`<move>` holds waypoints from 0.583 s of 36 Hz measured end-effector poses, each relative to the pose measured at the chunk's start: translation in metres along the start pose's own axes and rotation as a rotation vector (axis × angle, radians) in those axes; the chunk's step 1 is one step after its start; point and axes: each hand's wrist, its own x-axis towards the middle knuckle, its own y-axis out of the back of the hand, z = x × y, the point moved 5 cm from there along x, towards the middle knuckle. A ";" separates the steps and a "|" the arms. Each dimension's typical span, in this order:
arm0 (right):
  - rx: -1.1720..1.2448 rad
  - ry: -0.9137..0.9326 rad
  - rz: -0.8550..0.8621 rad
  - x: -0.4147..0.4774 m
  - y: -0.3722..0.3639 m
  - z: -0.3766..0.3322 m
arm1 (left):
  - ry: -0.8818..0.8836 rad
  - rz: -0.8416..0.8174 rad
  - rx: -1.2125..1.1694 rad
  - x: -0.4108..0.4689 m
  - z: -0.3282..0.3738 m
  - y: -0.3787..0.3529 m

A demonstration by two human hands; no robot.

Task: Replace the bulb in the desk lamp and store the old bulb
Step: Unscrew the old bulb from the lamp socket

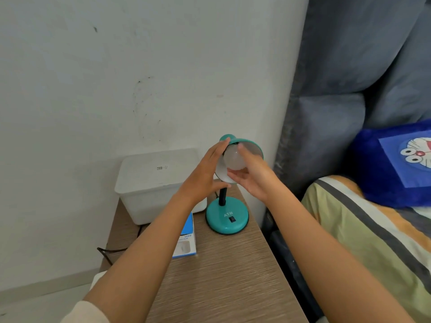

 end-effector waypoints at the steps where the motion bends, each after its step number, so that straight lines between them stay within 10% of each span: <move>1: 0.060 -0.032 -0.025 -0.002 -0.002 0.000 | 0.001 -0.002 -0.002 0.000 0.000 0.000; 21: -0.100 0.012 -0.053 -0.003 -0.002 -0.002 | 0.003 0.015 -0.023 -0.002 0.000 0.000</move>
